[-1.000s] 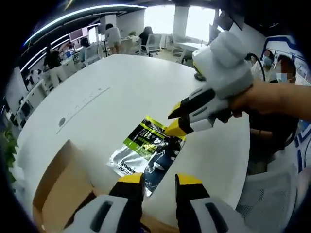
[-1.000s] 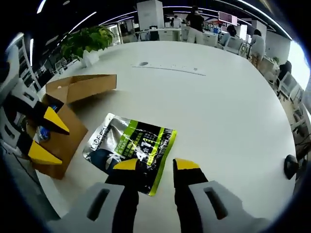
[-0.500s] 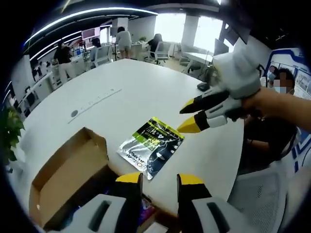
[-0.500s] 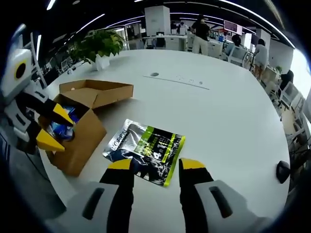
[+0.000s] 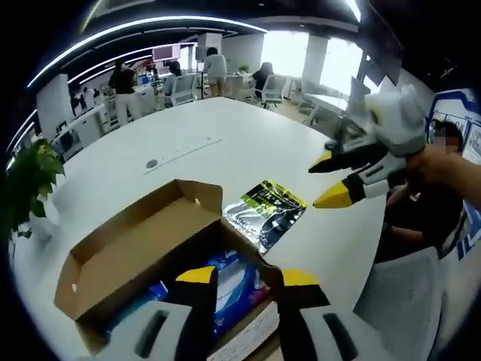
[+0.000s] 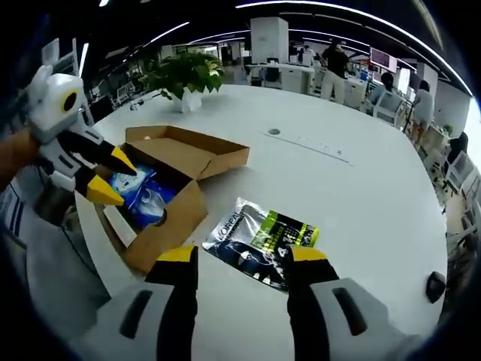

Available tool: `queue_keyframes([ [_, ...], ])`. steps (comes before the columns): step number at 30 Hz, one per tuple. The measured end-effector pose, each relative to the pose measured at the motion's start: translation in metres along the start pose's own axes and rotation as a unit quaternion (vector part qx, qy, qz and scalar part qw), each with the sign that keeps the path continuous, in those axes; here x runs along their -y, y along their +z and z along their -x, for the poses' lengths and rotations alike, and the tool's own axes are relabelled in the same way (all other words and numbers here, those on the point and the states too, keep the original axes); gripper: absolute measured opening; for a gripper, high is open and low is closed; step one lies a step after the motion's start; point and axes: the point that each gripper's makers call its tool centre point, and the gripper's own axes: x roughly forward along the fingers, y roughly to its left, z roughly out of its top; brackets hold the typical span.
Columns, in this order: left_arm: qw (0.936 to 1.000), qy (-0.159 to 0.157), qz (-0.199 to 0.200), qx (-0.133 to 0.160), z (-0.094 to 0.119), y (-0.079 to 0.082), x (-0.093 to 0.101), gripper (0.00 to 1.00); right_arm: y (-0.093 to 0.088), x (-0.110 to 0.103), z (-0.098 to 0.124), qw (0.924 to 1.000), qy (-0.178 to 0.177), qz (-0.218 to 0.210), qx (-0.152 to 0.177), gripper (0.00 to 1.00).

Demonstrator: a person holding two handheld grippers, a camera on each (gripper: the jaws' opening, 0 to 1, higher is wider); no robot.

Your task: Operate the shoe box by opening the lid, removing the specified soft item, and placing it in the target area until the item is outside and the box remains undamaged.

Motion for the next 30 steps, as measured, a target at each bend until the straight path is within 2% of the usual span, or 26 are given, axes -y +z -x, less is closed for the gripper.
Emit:
queue_keyframes([
  [8, 0.9992, 0.030, 0.025, -0.001, 0.025, -0.018, -0.038, 0.33, 0.012, -0.033, -0.005, 0.9988, 0.041, 0.025, 0.007, 0.46],
  [20, 0.9947, 0.075, 0.069, -0.012, 0.056, -0.057, -0.080, 0.34, 0.019, -0.072, -0.021, 0.9954, 0.090, 0.034, 0.008, 0.44],
  [26, 0.9898, 0.113, 0.085, -0.014, 0.077, -0.077, -0.102, 0.35, 0.024, -0.094, -0.027, 0.9928, 0.112, 0.042, 0.011, 0.42],
  [30, 0.9854, 0.127, 0.113, -0.007, 0.090, -0.090, -0.114, 0.35, 0.026, -0.106, -0.031, 0.9913, 0.125, 0.042, 0.009, 0.41],
])
